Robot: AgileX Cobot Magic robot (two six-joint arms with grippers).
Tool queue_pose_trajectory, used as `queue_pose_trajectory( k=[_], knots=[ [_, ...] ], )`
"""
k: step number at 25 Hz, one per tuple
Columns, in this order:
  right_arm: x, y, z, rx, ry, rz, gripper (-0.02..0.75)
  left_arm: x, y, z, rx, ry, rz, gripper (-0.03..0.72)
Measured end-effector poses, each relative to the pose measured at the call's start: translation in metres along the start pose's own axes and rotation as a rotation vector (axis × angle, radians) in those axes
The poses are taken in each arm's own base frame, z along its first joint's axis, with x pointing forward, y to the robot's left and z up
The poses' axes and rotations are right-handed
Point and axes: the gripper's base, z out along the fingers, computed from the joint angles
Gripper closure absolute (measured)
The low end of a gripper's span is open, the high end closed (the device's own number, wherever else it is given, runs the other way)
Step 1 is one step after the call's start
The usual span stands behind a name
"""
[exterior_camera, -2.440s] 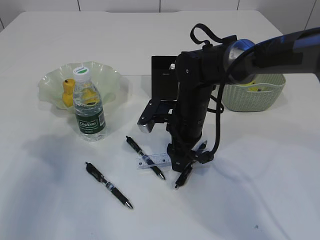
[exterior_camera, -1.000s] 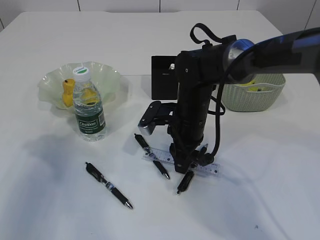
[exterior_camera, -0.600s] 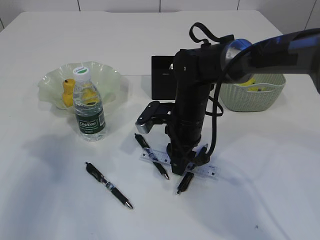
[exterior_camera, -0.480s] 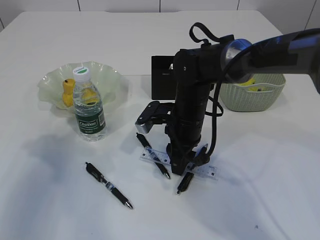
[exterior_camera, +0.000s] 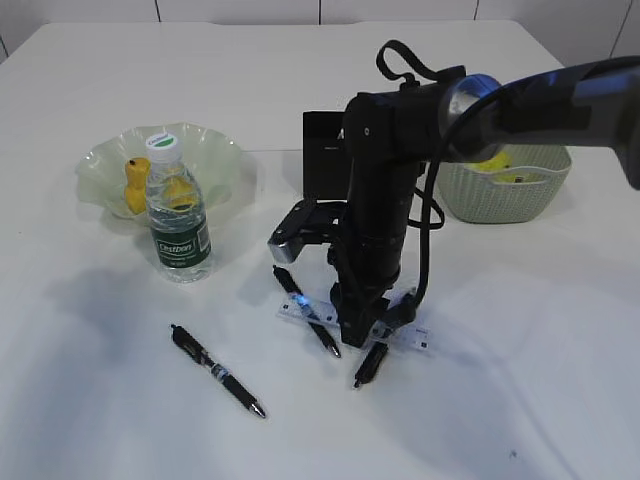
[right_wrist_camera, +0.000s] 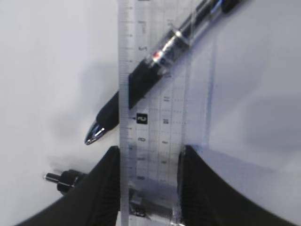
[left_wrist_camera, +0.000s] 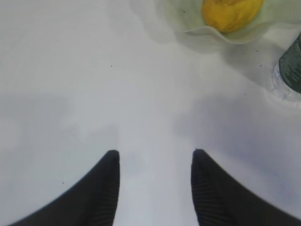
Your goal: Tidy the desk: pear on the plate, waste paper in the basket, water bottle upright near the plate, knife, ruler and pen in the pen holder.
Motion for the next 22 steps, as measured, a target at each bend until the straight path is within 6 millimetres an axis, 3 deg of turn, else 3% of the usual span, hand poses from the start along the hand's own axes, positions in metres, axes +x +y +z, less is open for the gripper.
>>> queue_pose_trajectory(
  k=[12,22],
  knots=[
    [-0.002,0.0,-0.006,-0.003,0.001,0.024,0.463,0.0,0.0,0.0,0.0,0.0,0.0,0.34],
    [-0.016,-0.007,-0.032,0.06,-0.074,0.02,0.463,0.0,0.0,0.0,0.0,0.0,0.0,0.34]
  ],
)
